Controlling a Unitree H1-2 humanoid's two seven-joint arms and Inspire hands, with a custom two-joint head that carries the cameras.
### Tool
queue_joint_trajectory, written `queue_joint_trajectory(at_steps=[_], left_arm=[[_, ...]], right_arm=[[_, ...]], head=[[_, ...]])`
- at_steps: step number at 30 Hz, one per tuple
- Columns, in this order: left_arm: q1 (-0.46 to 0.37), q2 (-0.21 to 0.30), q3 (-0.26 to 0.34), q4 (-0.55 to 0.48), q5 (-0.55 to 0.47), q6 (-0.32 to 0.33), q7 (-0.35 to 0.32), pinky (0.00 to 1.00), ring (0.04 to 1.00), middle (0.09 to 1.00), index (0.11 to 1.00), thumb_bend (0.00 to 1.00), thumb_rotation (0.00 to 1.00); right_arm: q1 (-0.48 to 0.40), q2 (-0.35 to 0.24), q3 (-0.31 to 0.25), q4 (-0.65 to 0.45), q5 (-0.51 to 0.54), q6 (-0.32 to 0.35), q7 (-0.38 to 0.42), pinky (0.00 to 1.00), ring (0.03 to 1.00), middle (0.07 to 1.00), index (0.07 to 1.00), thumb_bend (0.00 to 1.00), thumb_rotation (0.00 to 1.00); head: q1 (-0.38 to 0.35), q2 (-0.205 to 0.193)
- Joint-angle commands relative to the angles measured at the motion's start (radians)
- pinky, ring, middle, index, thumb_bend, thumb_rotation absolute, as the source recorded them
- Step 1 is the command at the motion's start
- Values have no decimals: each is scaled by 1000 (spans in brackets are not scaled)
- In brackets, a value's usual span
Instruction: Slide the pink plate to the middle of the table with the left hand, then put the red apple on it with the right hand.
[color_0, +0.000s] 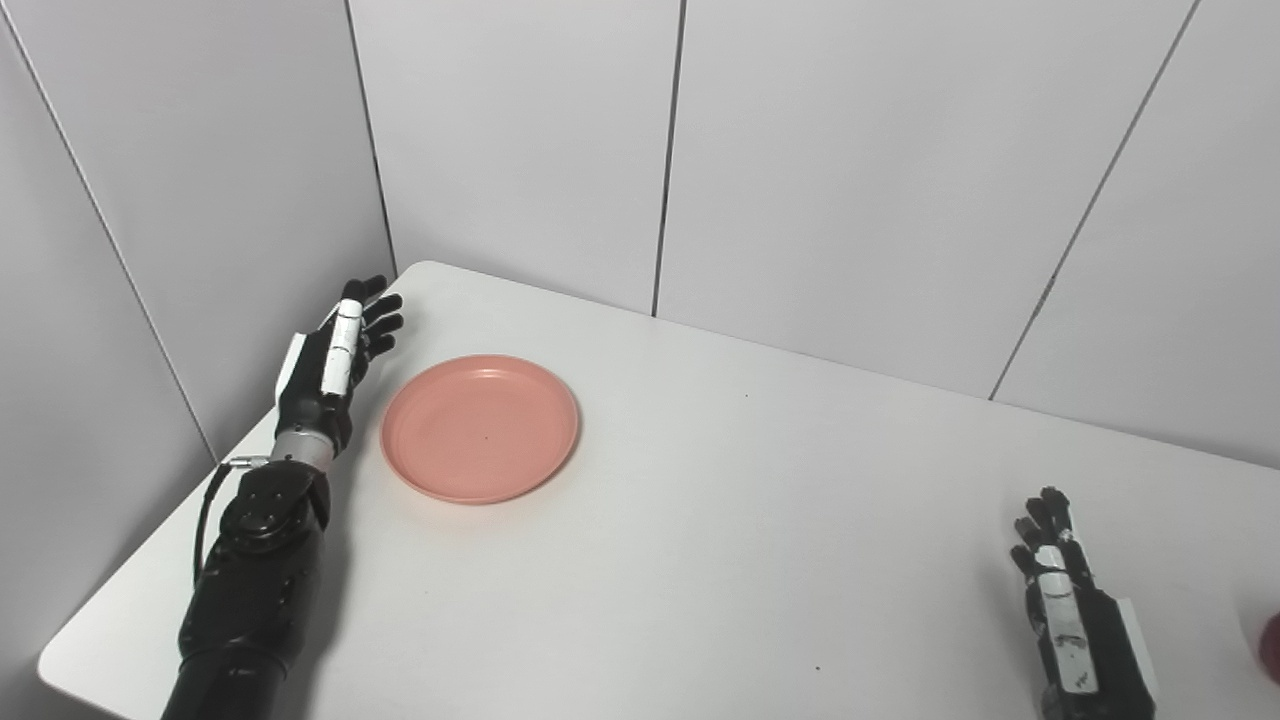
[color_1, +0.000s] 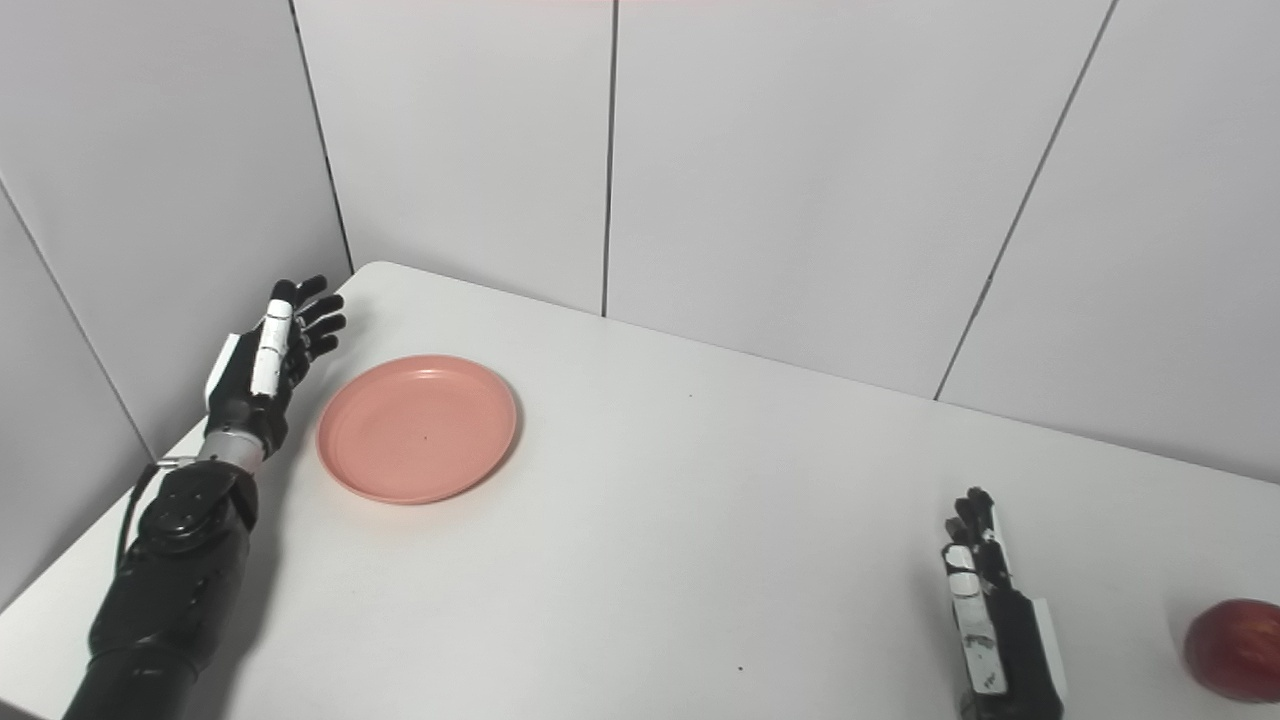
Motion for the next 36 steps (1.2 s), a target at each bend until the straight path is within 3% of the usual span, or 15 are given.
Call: queue_joint_trajectory(at_steps=[1, 4, 13, 23, 29, 36], left_arm=[[-22, 16, 0, 0, -20, -51, -20, 894, 862, 851, 848, 744, 1000], [-25, 7, -6, 35, -39, -79, -46, 855, 852, 852, 849, 747, 1000], [6, -8, -35, 9, -64, -62, -89, 880, 877, 879, 876, 774, 1000], [36, -46, -65, -77, -58, -19, -70, 896, 885, 883, 877, 758, 1000], [44, -65, -79, -100, -66, -3, -76, 850, 876, 881, 877, 782, 1000], [53, -82, -112, -138, -39, 15, -67, 889, 883, 884, 884, 776, 1000]], right_arm=[[-3, -3, -8, -24, 7, -38, 0, 1000, 987, 987, 1000, 613, 896], [-3, -2, -10, -27, 21, -33, 6, 1000, 992, 992, 1000, 604, 882], [-3, -5, -10, -31, 13, -28, 3, 1000, 998, 995, 1000, 633, 891], [-4, -5, -12, -34, 13, -35, 0, 1000, 991, 993, 1000, 638, 896], [-3, -2, -13, -39, 10, -39, -4, 1000, 990, 993, 1000, 629, 899], [-2, -6, -12, -40, -1, -46, -7, 1000, 990, 991, 1000, 634, 909]], head=[[0, 1], [0, 3], [0, 5], [-6, 15], [-26, 23], [-29, 26]])
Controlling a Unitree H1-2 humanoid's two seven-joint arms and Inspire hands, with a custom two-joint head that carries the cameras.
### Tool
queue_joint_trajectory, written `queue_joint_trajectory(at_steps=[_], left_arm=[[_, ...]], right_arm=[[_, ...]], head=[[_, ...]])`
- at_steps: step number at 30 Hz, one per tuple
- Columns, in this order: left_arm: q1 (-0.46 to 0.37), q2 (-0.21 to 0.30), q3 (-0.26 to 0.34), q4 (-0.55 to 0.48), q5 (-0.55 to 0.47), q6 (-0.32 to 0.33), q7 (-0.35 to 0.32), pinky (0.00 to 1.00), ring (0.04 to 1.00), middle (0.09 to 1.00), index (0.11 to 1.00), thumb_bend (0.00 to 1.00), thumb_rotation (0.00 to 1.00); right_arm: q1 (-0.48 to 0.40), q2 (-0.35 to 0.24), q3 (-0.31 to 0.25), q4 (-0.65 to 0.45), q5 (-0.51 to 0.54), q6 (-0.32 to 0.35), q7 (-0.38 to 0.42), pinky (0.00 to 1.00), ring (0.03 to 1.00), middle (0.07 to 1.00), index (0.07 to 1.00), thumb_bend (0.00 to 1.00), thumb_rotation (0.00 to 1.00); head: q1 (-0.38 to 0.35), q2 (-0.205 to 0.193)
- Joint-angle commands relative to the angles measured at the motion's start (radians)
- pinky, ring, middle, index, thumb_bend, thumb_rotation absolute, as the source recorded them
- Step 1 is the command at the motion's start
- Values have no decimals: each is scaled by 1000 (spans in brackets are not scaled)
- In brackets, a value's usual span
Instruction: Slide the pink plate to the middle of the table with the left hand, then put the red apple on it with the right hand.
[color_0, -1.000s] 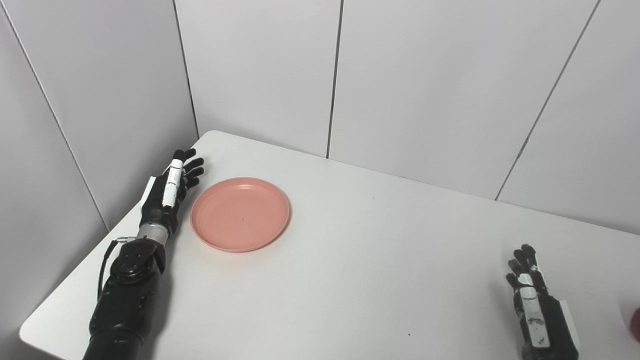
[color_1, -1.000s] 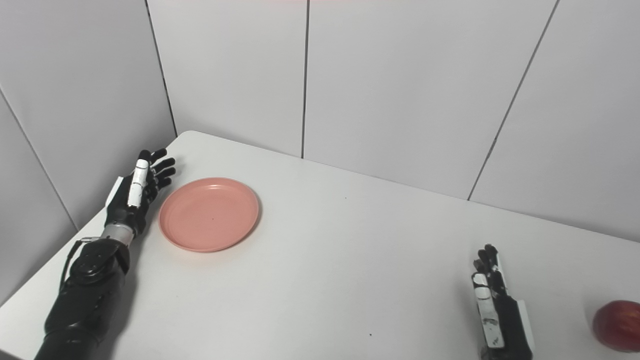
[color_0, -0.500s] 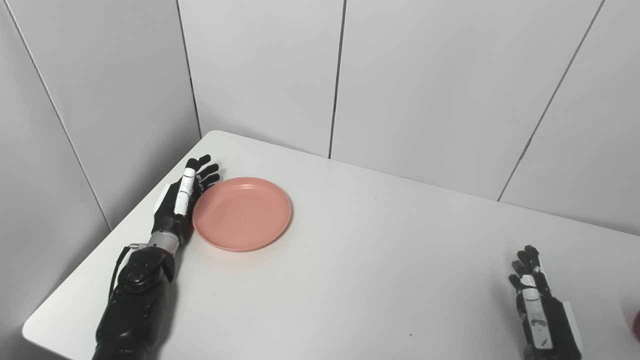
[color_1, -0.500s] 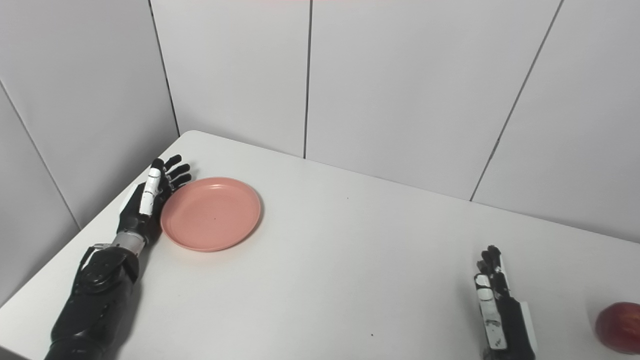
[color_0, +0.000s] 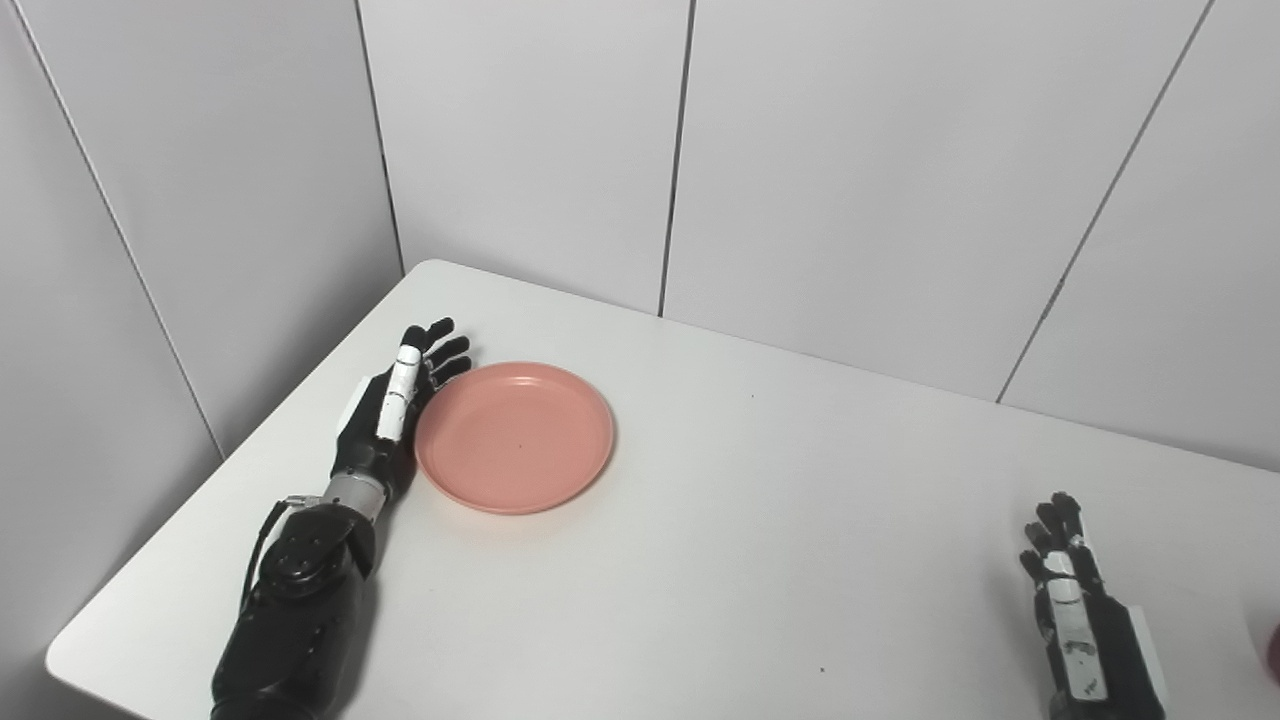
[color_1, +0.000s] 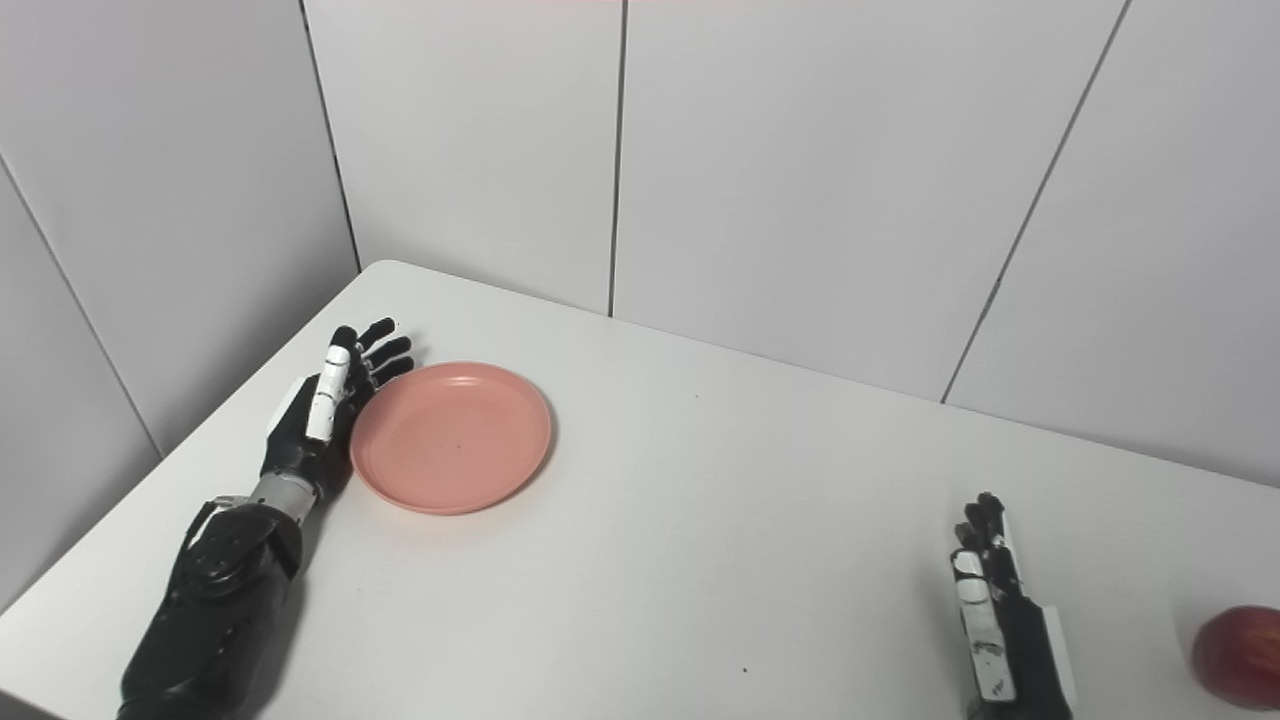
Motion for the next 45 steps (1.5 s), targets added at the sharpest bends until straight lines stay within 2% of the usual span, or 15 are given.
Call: queue_joint_trajectory(at_steps=[1, 4, 8, 14, 19, 25, 39, 45], left_arm=[[-15, -12, -13, -36, 2, 1, -4, 890, 884, 885, 885, 774, 1000], [-18, -29, -17, -46, -11, 7, -2, 897, 891, 889, 888, 759, 1000], [-30, -50, -21, -58, -20, 21, -3, 911, 904, 896, 890, 710, 1000], [-40, -65, -36, -87, -8, 63, 14, 906, 906, 900, 892, 730, 1000], [-52, -86, -44, -94, -10, 86, 16, 918, 916, 904, 897, 754, 1000], [-60, -104, -69, -84, -9, 67, 1, 940, 925, 914, 906, 699, 1000], [-81, -130, -132, -43, -4, 54, -40, 961, 948, 940, 927, 711, 1000], [-98, -141, -181, -20, 20, 48, -66, 981, 956, 954, 954, 707, 1000]], right_arm=[[-9, -4, -6, -33, -2, -47, -2, 1000, 988, 992, 1000, 631, 912], [-11, -2, -5, -31, -1, -49, -1, 1000, 981, 989, 1000, 617, 912], [-12, 3, -2, -27, 1, -51, 1, 1000, 980, 986, 997, 649, 887], [-15, 17, 1, -36, 6, -28, -1, 1000, 988, 986, 997, 711, 860], [-17, 22, 7, -48, -14, -18, -10, 1000, 988, 985, 1000, 695, 867], [-14, 26, 14, -61, -36, -8, -24, 1000, 981, 976, 1000, 678, 887], [-12, 57, 27, -88, -71, 4, -49, 994, 966, 964, 991, 643, 887], [-23, 69, 40, -91, -93, 26, -63, 1000, 970, 964, 989, 650, 889]], head=[[-12, 6], [-32, 13], [-61, 22], [-95, 37], [-117, 46], [-138, 51], [-240, 70], [-281, 70]])
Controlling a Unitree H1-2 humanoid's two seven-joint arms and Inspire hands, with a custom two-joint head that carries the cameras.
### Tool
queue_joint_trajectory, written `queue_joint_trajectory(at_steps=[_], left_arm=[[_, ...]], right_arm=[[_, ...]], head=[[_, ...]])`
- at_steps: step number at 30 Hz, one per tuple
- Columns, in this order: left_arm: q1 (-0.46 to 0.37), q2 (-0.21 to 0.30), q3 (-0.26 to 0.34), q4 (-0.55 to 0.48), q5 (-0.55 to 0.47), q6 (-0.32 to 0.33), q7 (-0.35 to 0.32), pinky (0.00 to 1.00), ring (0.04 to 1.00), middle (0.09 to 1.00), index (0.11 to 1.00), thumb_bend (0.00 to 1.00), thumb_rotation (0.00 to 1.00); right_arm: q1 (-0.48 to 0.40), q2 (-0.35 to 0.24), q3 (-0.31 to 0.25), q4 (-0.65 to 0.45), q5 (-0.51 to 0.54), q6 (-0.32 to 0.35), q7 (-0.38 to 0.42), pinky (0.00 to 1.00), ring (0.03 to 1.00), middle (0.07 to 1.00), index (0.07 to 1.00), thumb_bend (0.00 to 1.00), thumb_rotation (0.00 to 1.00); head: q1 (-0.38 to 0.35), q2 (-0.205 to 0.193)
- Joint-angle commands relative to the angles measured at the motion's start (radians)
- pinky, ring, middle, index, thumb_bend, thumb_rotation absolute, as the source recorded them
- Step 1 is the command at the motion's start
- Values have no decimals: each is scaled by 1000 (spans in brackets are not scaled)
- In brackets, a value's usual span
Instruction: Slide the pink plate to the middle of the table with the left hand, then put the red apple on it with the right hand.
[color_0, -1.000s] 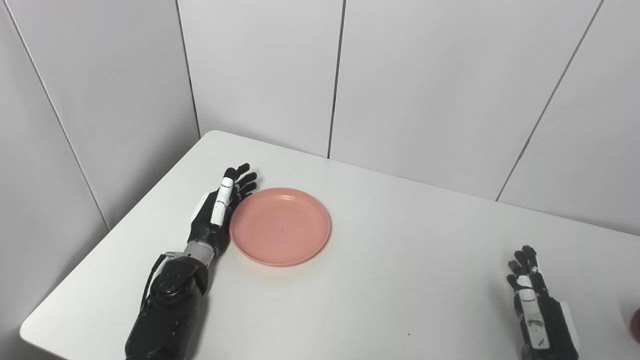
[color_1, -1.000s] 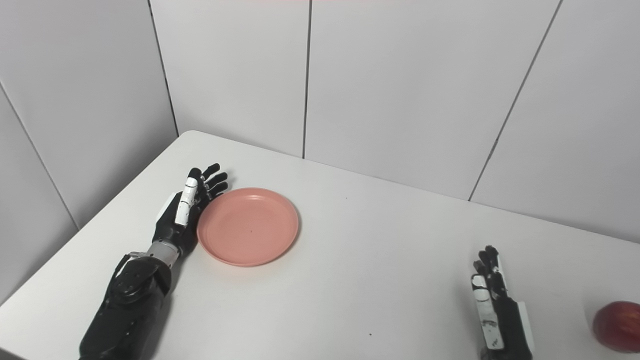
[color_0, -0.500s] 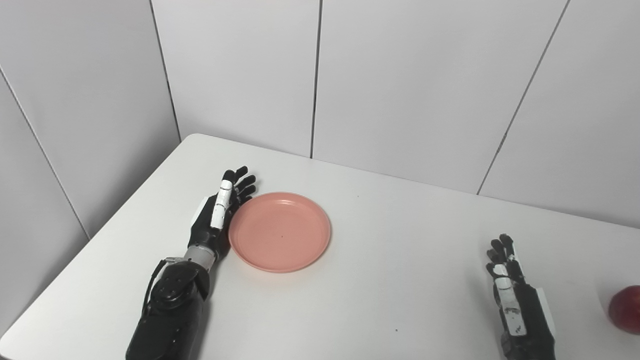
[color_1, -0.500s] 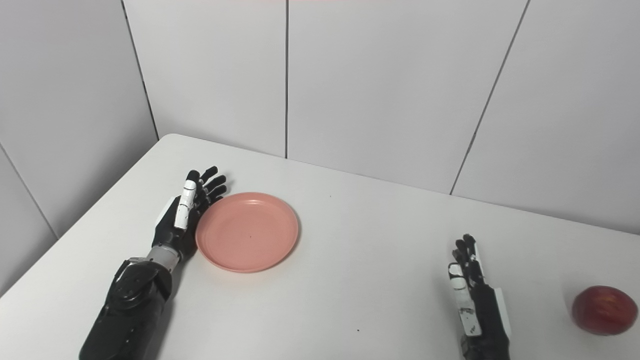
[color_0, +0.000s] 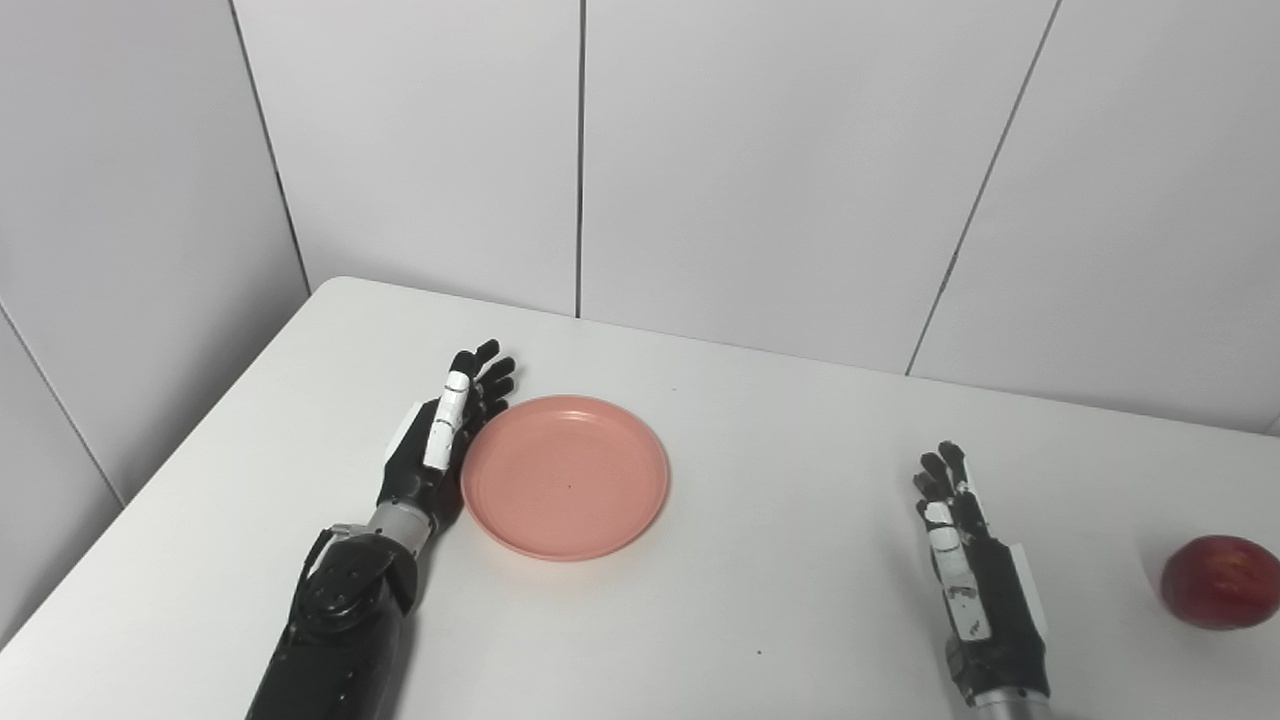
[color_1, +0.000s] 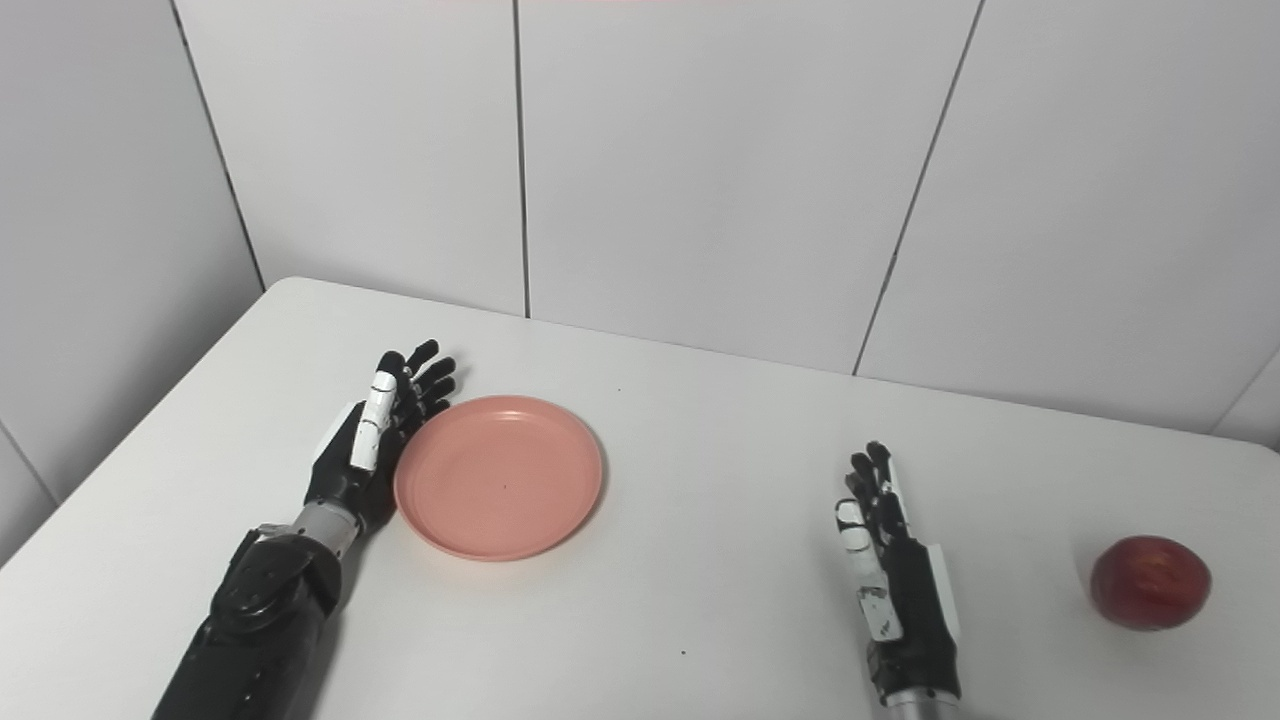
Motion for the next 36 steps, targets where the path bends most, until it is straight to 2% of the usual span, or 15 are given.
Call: queue_joint_trajectory(at_steps=[1, 8, 17, 24, 31, 36], left_arm=[[-39, -25, -33, 4, 14, -14, -34, 980, 955, 954, 953, 707, 1000], [-56, -65, -57, 34, 8, -38, -40, 977, 960, 958, 946, 715, 1000], [-68, -104, -100, 37, 36, -18, -54, 973, 942, 930, 929, 740, 1000], [-61, -137, -123, 12, 37, 9, -69, 989, 963, 955, 952, 725, 1000], [-48, -151, -138, -32, 46, 40, -62, 1000, 968, 956, 957, 736, 1000], [-42, -143, -139, -37, 35, 30, -81, 1000, 972, 960, 956, 737, 1000]], right_arm=[[-29, 7, 2, -32, -7, -2, -10, 1000, 971, 964, 989, 649, 888], [-32, 25, 9, -34, -38, 8, -29, 981, 958, 957, 979, 650, 880], [-34, 37, 18, -54, -54, 29, -38, 977, 962, 962, 982, 648, 888], [-38, 39, 24, -51, -69, 24, -45, 982, 958, 963, 982, 659, 897], [-49, 54, 23, -43, -81, 25, -60, 970, 953, 958, 978, 658, 892], [-59, 63, 23, -35, -93, 20, -73, 977, 958, 965, 984, 649, 904]], head=[[-11, -1], [-58, 4], [-73, 18], [-112, 19], [-156, 16], [-194, 14]])
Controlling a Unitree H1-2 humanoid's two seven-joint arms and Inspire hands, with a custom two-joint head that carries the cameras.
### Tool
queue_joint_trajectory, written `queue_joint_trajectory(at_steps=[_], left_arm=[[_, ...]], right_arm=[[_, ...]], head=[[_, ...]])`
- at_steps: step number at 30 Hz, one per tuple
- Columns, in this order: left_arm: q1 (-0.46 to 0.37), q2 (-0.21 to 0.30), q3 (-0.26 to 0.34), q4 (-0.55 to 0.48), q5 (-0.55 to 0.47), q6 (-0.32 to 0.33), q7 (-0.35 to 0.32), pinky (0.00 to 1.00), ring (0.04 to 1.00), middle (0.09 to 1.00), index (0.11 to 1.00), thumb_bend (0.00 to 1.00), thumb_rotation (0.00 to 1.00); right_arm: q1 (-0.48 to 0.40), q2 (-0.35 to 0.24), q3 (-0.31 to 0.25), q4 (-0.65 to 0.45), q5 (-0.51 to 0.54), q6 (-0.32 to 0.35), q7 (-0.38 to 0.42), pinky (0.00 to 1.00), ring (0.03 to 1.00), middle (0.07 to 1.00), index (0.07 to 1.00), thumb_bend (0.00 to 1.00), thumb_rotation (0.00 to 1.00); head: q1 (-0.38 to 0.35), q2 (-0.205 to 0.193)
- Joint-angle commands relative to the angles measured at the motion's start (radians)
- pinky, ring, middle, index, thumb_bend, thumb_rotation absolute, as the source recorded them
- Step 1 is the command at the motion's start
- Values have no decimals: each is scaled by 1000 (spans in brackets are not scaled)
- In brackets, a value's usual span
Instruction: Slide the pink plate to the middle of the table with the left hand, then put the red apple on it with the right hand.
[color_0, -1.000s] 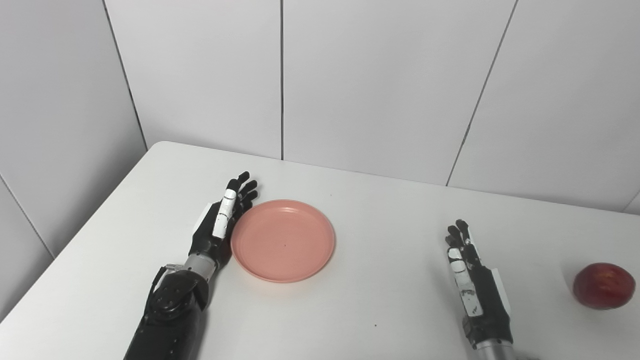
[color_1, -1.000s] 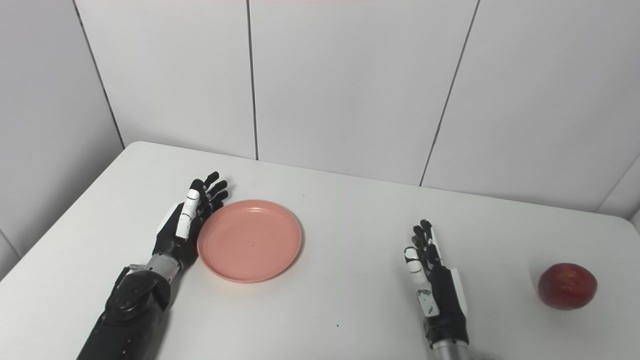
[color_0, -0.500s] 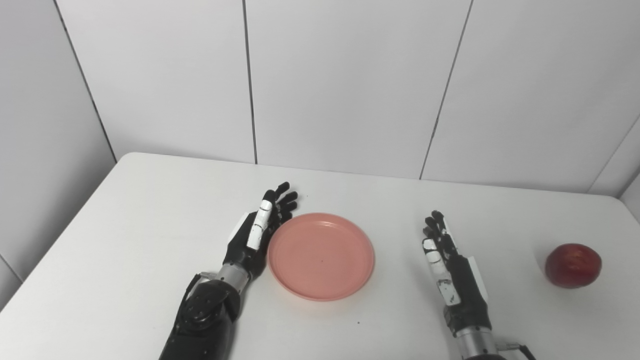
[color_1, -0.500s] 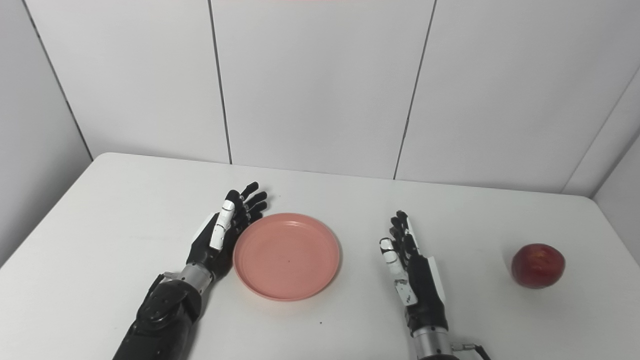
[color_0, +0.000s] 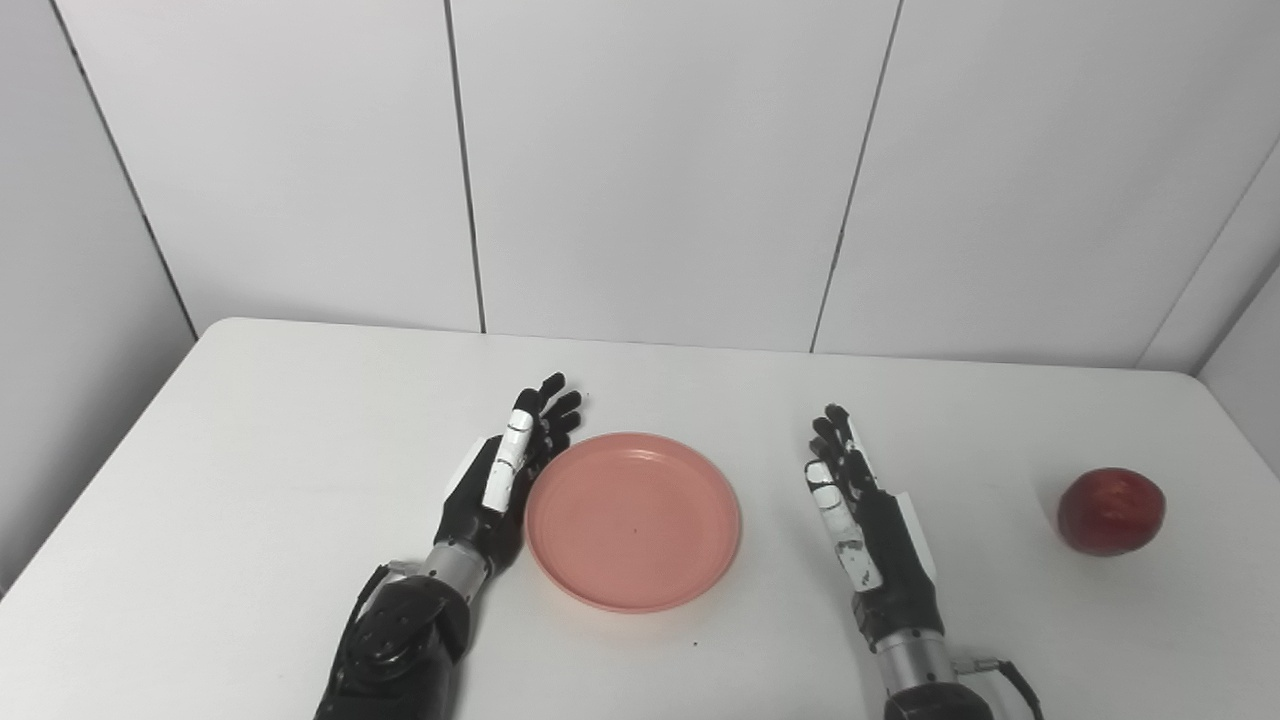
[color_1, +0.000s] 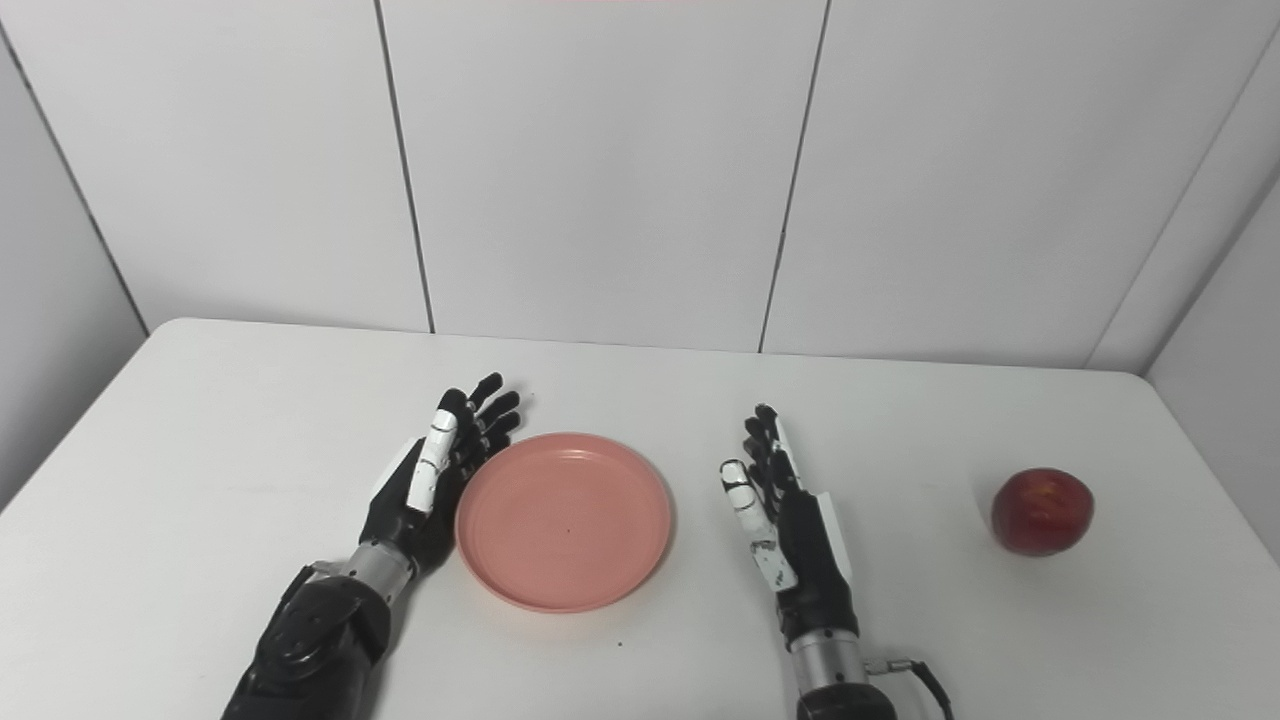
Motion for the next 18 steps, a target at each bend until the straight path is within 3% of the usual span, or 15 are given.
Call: queue_joint_trajectory(at_steps=[1, 12, 18], left_arm=[[-16, -3, -7, -23, -4, -7, -26, 1000, 972, 960, 955, 737, 1000], [-15, 7, -16, -21, 3, -22, -53, 1000, 983, 968, 960, 735, 1000], [-14, 12, -9, -18, -12, -35, -71, 1000, 988, 974, 964, 731, 1000]], right_arm=[[-39, 9, 0, -11, -9, -6, -15, 978, 959, 966, 985, 649, 907], [-64, 14, -10, 0, -29, -1, -38, 989, 969, 981, 1000, 621, 958], [-67, 26, -24, -11, 10, 18, -30, 991, 975, 990, 1000, 597, 957]], head=[[-11, 0], [-41, 4], [-58, 9]])
